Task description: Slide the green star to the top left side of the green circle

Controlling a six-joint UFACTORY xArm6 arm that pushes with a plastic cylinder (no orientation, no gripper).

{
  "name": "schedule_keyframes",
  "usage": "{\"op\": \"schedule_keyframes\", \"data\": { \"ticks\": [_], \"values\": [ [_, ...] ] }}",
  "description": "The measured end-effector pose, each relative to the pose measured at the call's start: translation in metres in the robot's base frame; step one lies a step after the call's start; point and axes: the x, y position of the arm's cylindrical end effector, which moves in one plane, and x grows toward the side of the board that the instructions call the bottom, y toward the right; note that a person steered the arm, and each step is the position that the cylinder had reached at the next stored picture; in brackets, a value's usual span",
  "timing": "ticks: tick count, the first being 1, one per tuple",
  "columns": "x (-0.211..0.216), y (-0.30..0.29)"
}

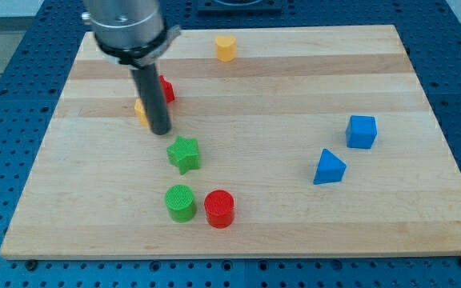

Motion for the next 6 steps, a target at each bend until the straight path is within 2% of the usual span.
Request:
{"op": "schedule_keyframes", "data": {
  "ticks": [1, 2, 3, 4, 5, 6],
  "values": [
    [0.001, 0.093],
    [0.038, 0.102],
    [0.068, 0.076],
    [0.061, 0.033],
    [0.026, 0.035],
    [0.040, -0.002]
  ]
}}
